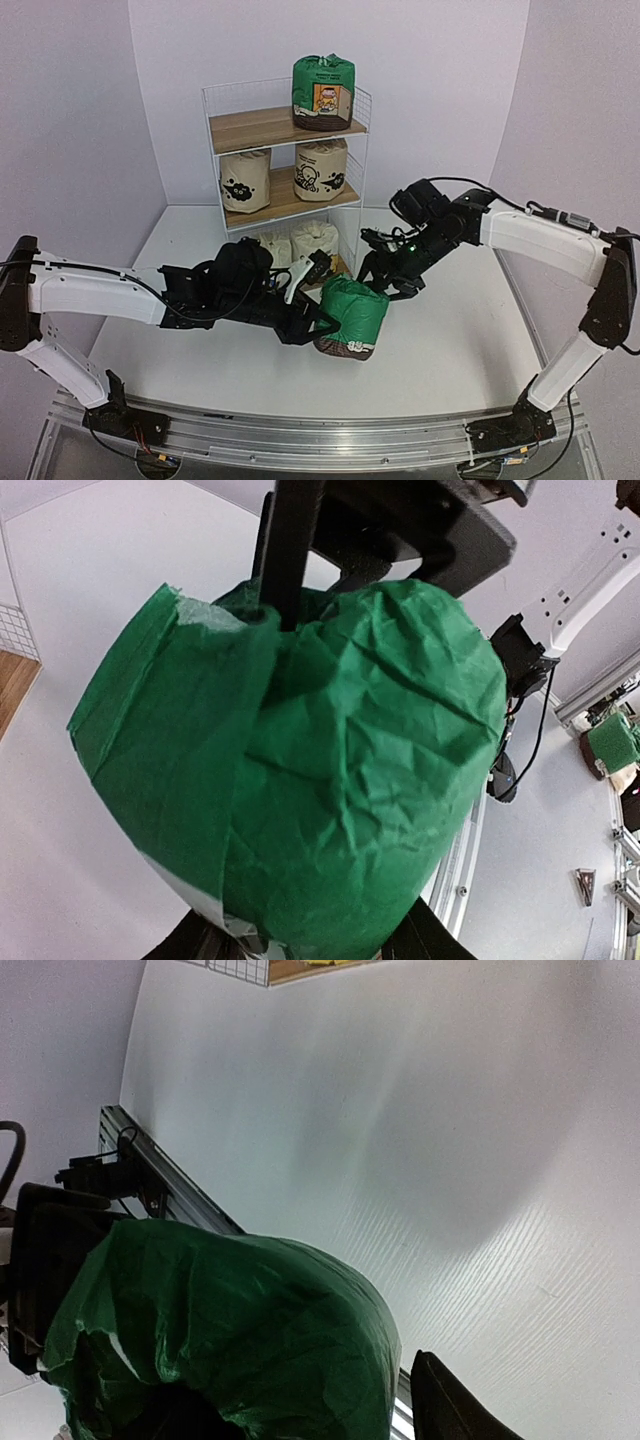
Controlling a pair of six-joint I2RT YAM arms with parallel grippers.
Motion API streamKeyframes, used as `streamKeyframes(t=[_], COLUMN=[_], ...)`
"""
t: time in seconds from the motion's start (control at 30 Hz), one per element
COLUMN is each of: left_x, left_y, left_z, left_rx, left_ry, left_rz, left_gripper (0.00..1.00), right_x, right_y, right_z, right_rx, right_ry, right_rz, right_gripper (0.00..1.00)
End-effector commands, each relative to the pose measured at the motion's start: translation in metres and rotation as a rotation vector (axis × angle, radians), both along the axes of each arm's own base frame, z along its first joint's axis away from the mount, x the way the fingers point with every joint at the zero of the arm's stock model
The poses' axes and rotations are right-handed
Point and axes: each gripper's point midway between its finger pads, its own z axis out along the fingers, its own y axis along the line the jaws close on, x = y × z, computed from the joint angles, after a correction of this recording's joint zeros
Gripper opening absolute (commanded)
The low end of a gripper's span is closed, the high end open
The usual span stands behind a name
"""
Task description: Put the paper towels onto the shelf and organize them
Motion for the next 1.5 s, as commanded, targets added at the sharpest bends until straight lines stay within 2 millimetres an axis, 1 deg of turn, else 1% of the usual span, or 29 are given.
streamKeyframes(t=[0.0,0.17,0.23,0.3,0.33,0.4,0.47,0.53,0.6,0.7,0.8,0.87,0.97,1.07,1.17,1.2,1.33,1.47], left_x=[0.006,0.002,0.000,-0.001,-0.002,-0.003,-0.002,0.000,-0.001,-0.002,-0.002,-0.002,-0.001,0.001,0.001,0.000,-0.002,-0.001], left_y=[-0.011,-0.001,0.005,0.011,0.014,0.022,0.031,0.038,0.044,0.051,0.056,0.056,0.057,0.057,0.056,0.056,0.056,0.058], left_z=[0.039,0.061,0.074,0.081,0.088,0.099,0.107,0.113,0.118,0.126,0.130,0.131,0.129,0.127,0.127,0.128,0.130,0.130], left_rx=[-0.149,-0.252,-0.299,-0.331,-0.353,-0.397,-0.430,-0.456,-0.482,-0.521,-0.543,-0.553,-0.554,-0.554,-0.561,-0.564,-0.567,-0.563], left_ry=[0.000,0.013,0.010,0.016,0.018,0.026,0.035,0.044,0.052,0.060,0.065,0.065,0.068,0.074,0.076,0.075,0.067,0.064], left_rz=[0.045,0.062,0.071,0.083,0.090,0.107,0.140,0.172,0.186,0.200,0.210,0.210,0.220,0.229,0.226,0.221,0.208,0.216], left_gripper=[0.00,0.00,0.00,0.00,0.00,0.00,0.00,0.00,0.00,0.00,0.00,0.00,0.00,0.00,0.00,0.00,0.00,0.00], right_x=[0.014,0.017,0.016,0.012,0.008,-0.008,-0.025,-0.038,-0.049,-0.052,-0.046,-0.038,-0.033,-0.038,-0.048,-0.049,-0.051,-0.049], right_y=[0.001,-0.017,-0.028,-0.038,-0.040,-0.041,-0.041,-0.039,-0.035,-0.021,0.000,0.013,0.030,0.044,0.055,0.057,0.064,0.063], right_z=[0.062,0.085,0.098,0.112,0.115,0.123,0.122,0.121,0.119,0.112,0.107,0.106,0.102,0.108,0.116,0.121,0.129,0.135], right_rx=[0.087,0.081,0.083,0.097,0.108,0.158,0.208,0.265,0.337,0.483,0.647,0.729,0.765,0.819,0.885,0.910,0.934,0.943], right_ry=[-0.197,-0.312,-0.379,-0.447,-0.471,-0.512,-0.513,-0.496,-0.459,-0.375,-0.297,-0.281,-0.267,-0.275,-0.285,-0.288,-0.283,-0.300], right_rz=[-0.056,-0.110,-0.131,-0.135,-0.111,-0.028,0.042,0.073,0.091,0.046,0.021,-0.015,0.003,0.064,0.129,0.142,0.165,0.159], right_gripper=[0.67,0.86,0.91,0.97,0.98,0.98,0.98,0.98,0.98,0.98,0.98,0.98,0.98,0.98,0.97,0.96,0.88,0.69])
